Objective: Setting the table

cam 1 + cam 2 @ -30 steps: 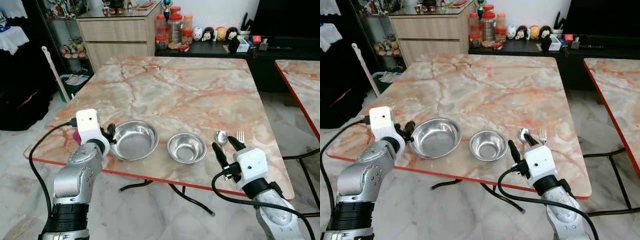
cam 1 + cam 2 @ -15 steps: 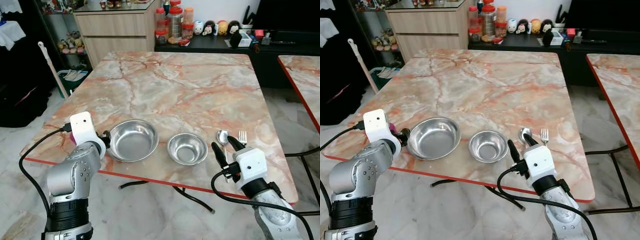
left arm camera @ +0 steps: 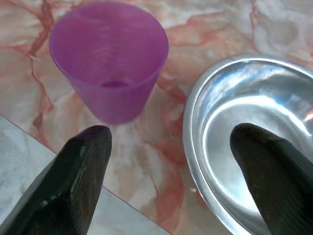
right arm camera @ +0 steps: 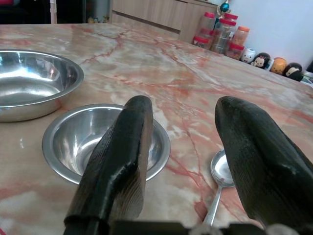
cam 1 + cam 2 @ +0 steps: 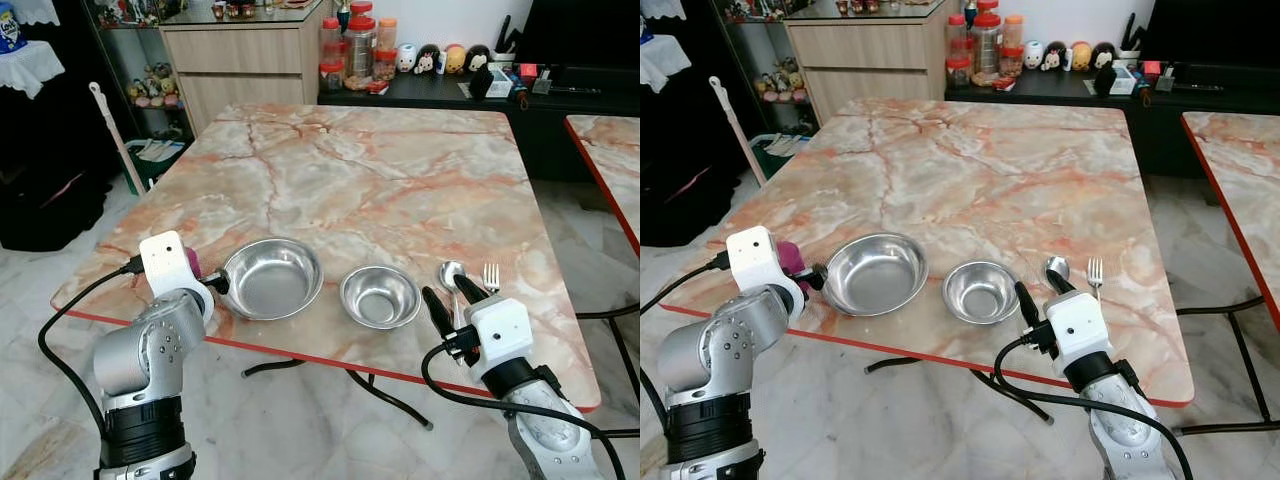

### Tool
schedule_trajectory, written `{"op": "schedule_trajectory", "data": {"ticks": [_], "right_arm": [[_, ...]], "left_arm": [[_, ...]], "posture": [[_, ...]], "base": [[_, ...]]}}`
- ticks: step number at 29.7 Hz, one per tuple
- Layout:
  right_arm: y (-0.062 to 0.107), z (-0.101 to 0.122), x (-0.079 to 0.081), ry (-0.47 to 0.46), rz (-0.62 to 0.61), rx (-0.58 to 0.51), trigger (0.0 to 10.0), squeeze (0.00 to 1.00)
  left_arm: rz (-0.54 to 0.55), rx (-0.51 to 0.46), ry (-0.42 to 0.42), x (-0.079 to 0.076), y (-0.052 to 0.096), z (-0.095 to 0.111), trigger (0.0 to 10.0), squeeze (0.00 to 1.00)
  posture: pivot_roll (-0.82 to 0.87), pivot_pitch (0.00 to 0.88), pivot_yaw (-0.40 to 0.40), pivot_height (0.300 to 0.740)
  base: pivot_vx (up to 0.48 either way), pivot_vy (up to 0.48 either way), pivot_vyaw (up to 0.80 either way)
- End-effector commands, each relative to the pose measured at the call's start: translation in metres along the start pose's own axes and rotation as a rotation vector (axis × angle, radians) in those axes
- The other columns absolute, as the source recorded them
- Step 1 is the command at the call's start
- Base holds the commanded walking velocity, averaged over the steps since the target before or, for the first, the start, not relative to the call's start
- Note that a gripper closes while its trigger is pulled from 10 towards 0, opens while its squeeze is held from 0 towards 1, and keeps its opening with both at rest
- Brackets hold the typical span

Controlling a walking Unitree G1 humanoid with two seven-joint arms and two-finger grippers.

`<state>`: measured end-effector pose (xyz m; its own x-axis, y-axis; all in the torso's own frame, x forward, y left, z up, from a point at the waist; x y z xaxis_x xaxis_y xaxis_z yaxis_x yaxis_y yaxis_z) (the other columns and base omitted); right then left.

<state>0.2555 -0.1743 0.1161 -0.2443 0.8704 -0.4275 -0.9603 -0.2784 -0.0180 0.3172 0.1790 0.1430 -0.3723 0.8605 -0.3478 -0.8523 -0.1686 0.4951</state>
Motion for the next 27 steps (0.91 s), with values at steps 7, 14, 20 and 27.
{"op": "schedule_trajectory", "data": {"ticks": [7,14,20,27], "right_arm": [[-0.002,0.001,0.002,-0.008,0.008,-0.012,10.0,0.0],[-0.003,0.001,0.002,-0.008,0.009,-0.014,10.0,0.0],[-0.004,0.002,0.002,-0.007,0.008,-0.018,10.0,0.0],[-0.005,0.002,0.001,-0.008,0.006,-0.02,10.0,0.0]], "left_arm": [[0.038,0.004,0.009,0.007,0.001,-0.003,10.0,0.0],[0.126,-0.019,0.04,0.024,-0.003,-0.005,10.0,0.0],[0.038,-0.106,-0.046,0.012,-0.006,0.004,10.0,0.0],[0.117,-0.044,-0.037,0.022,-0.005,-0.009,10.0,0.0]], "posture": [[-0.08,0.0,0.08,0.74],[-0.08,0.0,0.077,0.74],[-0.07,0.0,0.072,0.74],[-0.07,0.0,0.074,0.74]], "base": [[0.0,0.0,0.0],[0.0,0.0,0.0],[0.0,0.0,0.0],[0.0,0.0,0.0]]}}
Point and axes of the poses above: a point about 5 cm out from each wrist's last joint towards the gripper, its own y axis pointing back from the gripper into the wrist, its own z axis along the axis of the wrist's last joint, x = y × z, the point moved 2 cm from there along -y, pointing out of the wrist towards the gripper, and after that the axes turned 9 degrees about y, right-handed, at the moved point
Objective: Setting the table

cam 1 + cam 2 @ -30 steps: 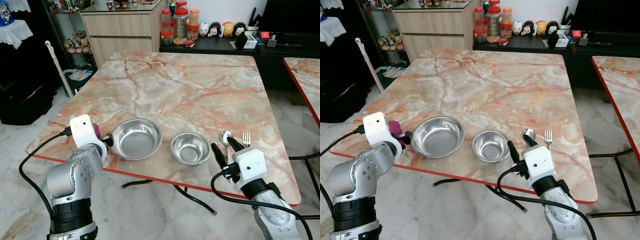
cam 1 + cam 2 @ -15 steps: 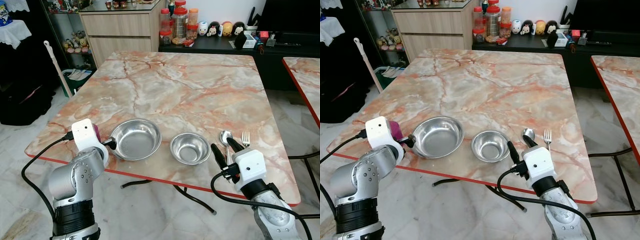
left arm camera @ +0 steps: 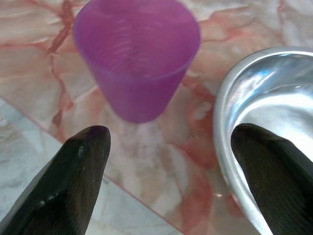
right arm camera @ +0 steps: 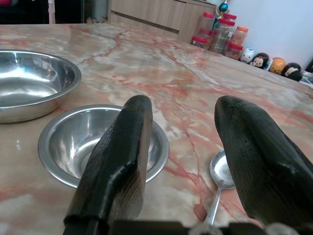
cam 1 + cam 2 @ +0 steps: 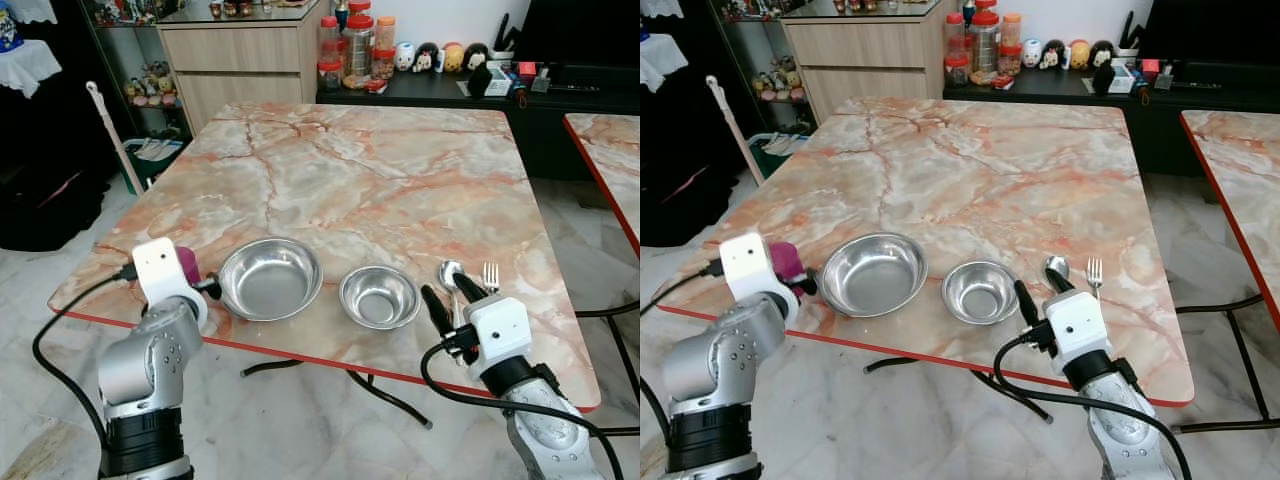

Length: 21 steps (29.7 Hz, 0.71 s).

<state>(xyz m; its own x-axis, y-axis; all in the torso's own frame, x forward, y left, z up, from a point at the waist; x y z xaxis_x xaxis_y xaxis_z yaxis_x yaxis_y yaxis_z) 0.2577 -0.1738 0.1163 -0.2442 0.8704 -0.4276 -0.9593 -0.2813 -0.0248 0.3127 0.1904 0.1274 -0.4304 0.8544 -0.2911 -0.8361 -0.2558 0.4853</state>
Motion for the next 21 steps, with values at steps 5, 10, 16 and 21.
{"op": "schedule_trajectory", "data": {"ticks": [5,10,16,21], "right_arm": [[-0.003,0.002,0.001,-0.009,0.007,-0.013,10.0,0.0],[-0.003,0.002,0.001,-0.008,0.008,-0.013,10.0,0.0],[-0.003,0.002,0.0,-0.007,0.009,-0.012,10.0,0.0],[-0.003,0.002,0.0,-0.007,0.009,-0.012,10.0,0.0]], "left_arm": [[0.12,-0.001,0.023,0.021,-0.001,-0.005,10.0,0.0],[0.145,0.02,0.021,0.027,0.001,-0.008,10.0,0.0],[0.133,0.046,0.054,0.025,0.0,-0.014,10.0,0.0],[0.056,0.079,0.141,0.013,-0.002,-0.018,10.0,0.0]], "posture": [[-0.07,0.0,0.074,0.74],[-0.07,0.0,0.072,0.74],[-0.07,0.0,0.069,0.74],[-0.07,0.0,0.068,0.74]], "base": [[0.0,0.0,0.0],[0.0,0.0,0.0],[0.0,0.0,0.0],[0.0,0.0,0.0]]}}
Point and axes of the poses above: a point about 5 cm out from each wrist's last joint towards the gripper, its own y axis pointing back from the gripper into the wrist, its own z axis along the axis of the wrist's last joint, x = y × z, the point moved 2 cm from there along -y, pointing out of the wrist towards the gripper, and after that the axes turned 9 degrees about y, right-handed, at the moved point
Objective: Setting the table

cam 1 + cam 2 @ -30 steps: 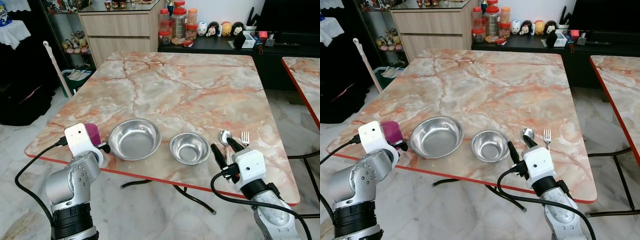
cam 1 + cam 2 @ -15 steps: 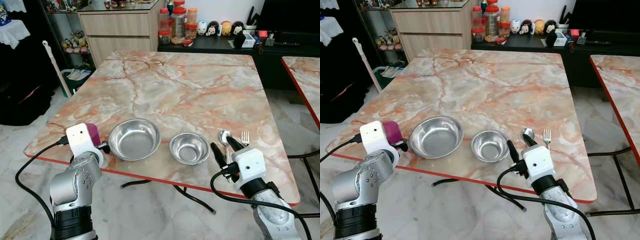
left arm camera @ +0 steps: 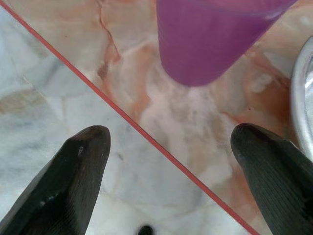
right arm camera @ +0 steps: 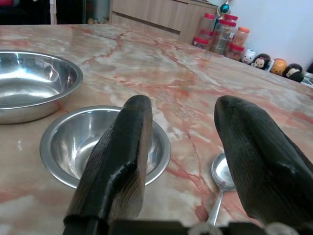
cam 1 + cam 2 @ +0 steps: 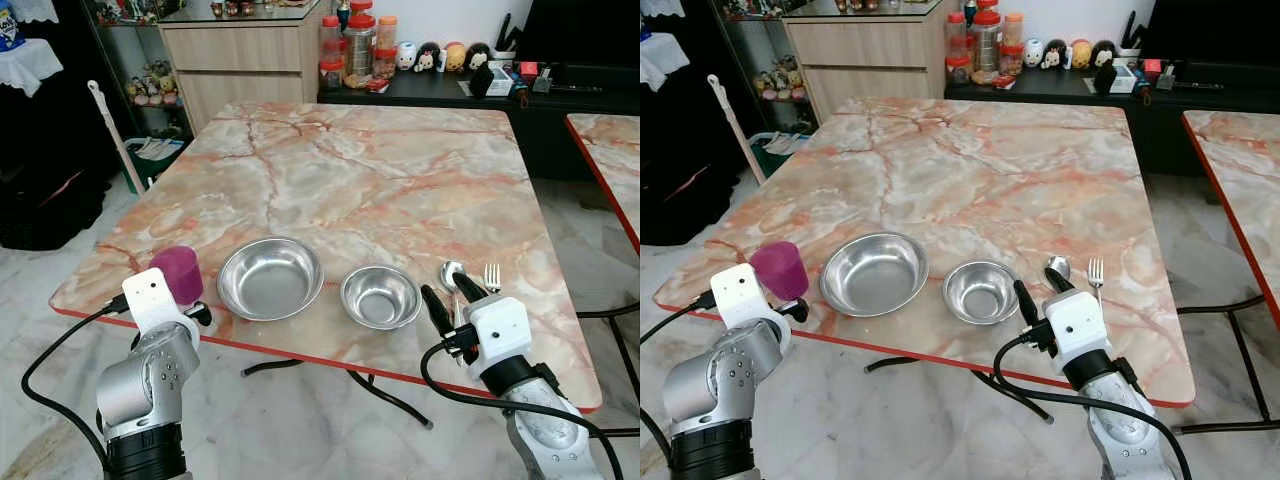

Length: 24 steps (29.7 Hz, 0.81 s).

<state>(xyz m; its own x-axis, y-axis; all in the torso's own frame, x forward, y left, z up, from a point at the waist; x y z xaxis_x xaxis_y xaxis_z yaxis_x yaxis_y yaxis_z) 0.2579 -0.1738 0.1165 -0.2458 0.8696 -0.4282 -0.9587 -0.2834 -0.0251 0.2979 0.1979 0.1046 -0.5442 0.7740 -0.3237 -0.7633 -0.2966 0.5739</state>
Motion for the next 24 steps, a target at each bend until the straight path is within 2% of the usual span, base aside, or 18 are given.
{"op": "schedule_trajectory", "data": {"ticks": [1,9,14,16,24], "right_arm": [[-0.003,0.002,0.0,-0.007,0.008,-0.011,10.0,0.0],[-0.002,0.002,0.0,-0.005,0.007,-0.011,10.0,0.0],[-0.003,0.003,0.001,-0.007,0.008,-0.013,10.0,0.0],[-0.003,0.002,0.001,-0.007,0.007,-0.013,10.0,0.0],[-0.002,0.002,0.0,-0.005,0.008,-0.012,10.0,0.0]], "left_arm": [[-0.066,0.007,0.014,-0.011,0.001,0.002,10.0,0.0],[-0.097,0.01,0.016,-0.017,0.006,0.003,10.0,0.0],[-0.134,0.023,0.047,-0.024,0.007,0.001,10.0,0.0],[-0.165,0.018,0.087,-0.029,0.008,0.002,10.0,0.0],[-0.159,-0.035,0.041,-0.031,0.013,0.014,10.0,0.0]], "posture": [[-0.07,0.0,0.067,0.74],[-0.07,0.0,0.068,0.74],[-0.07,0.0,0.069,0.74],[-0.07,0.0,0.069,0.74],[-0.07,0.0,0.068,0.74]], "base": [[0.0,0.0,0.0],[0.0,0.0,0.0],[0.0,0.0,0.0],[0.0,0.0,0.0],[0.0,0.0,0.0]]}}
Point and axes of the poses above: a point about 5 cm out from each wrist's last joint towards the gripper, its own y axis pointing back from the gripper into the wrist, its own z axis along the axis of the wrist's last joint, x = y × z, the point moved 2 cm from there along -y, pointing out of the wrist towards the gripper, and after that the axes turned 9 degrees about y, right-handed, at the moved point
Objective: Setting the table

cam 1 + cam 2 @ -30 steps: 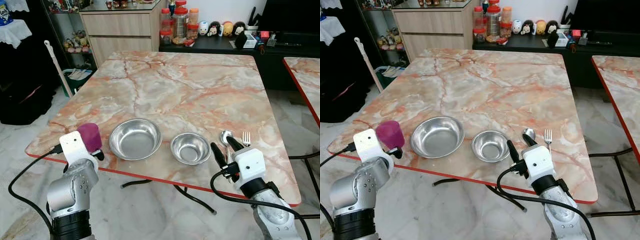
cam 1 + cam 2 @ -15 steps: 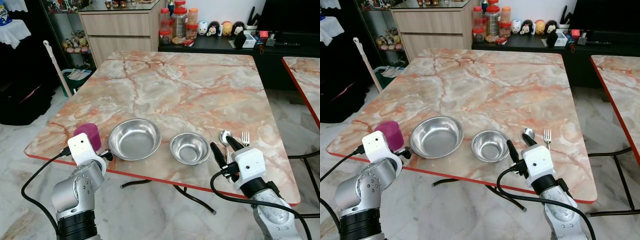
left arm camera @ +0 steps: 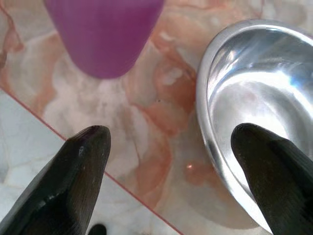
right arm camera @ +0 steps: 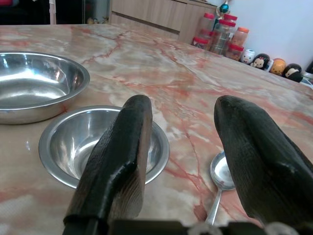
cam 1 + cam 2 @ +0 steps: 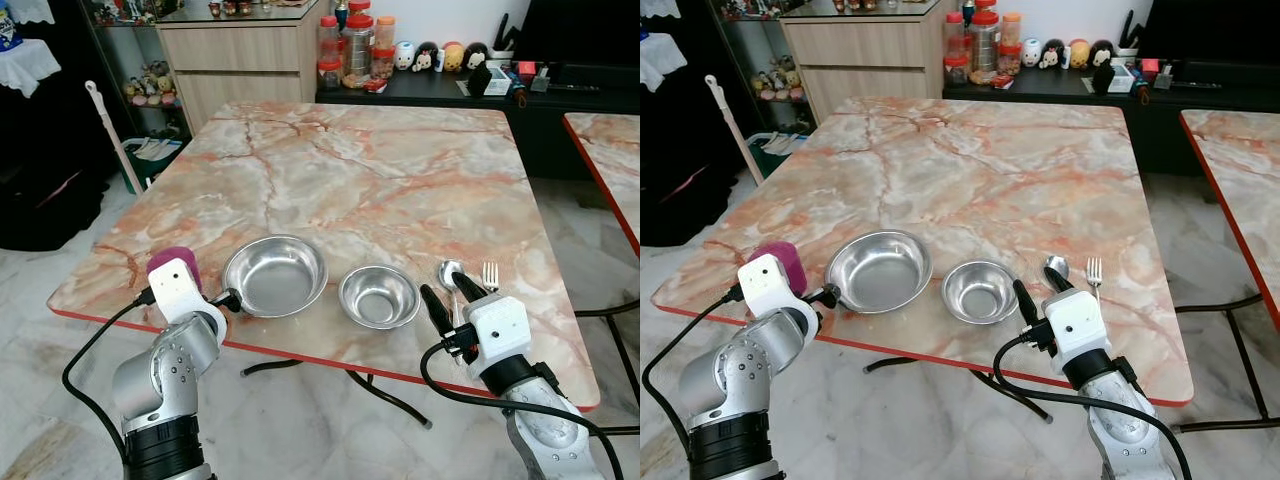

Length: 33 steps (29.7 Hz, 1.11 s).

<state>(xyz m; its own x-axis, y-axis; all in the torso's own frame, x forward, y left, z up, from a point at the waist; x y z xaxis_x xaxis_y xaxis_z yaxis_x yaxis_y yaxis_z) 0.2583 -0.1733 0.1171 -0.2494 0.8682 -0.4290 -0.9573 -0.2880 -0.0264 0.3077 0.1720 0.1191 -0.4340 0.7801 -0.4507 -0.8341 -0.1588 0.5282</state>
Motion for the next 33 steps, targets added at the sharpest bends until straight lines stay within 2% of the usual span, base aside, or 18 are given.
{"op": "schedule_trajectory", "data": {"ticks": [1,11,14,20,29,33], "right_arm": [[-0.002,0.002,0.0,-0.005,0.005,-0.009,10.0,0.0],[-0.002,0.001,0.0,-0.003,0.006,-0.008,10.0,0.0],[-0.002,0.001,0.0,-0.003,0.006,-0.007,10.0,0.0],[-0.002,0.001,0.0,-0.003,0.007,-0.006,10.0,0.0],[-0.002,0.001,0.0,-0.002,0.007,-0.006,10.0,0.0],[-0.001,0.001,0.0,-0.002,0.007,-0.006,10.0,0.0]], "left_arm": [[-0.003,-0.058,-0.016,-0.004,0.005,0.015,10.0,0.0],[-0.016,0.015,0.083,-0.007,-0.002,-0.002,10.0,0.0],[0.002,0.024,0.159,-0.006,-0.007,-0.005,10.0,0.0],[0.002,0.029,0.164,-0.009,-0.009,-0.007,10.0,0.0],[-0.048,0.077,0.245,-0.022,-0.013,-0.017,10.0,0.0],[-0.049,0.078,0.252,-0.024,-0.014,-0.017,10.0,0.0]], "posture": [[-0.07,0.0,0.068,0.74],[-0.08,0.0,0.068,0.74],[-0.08,0.0,0.064,0.74],[-0.08,0.0,0.06,0.74],[-0.09,0.0,0.058,0.74],[-0.09,0.0,0.058,0.74]], "base": [[0.0,0.0,0.0],[0.0,0.0,0.0],[0.0,0.0,0.0],[0.0,0.0,0.0],[0.0,0.0,0.0],[0.0,0.0,0.0]]}}
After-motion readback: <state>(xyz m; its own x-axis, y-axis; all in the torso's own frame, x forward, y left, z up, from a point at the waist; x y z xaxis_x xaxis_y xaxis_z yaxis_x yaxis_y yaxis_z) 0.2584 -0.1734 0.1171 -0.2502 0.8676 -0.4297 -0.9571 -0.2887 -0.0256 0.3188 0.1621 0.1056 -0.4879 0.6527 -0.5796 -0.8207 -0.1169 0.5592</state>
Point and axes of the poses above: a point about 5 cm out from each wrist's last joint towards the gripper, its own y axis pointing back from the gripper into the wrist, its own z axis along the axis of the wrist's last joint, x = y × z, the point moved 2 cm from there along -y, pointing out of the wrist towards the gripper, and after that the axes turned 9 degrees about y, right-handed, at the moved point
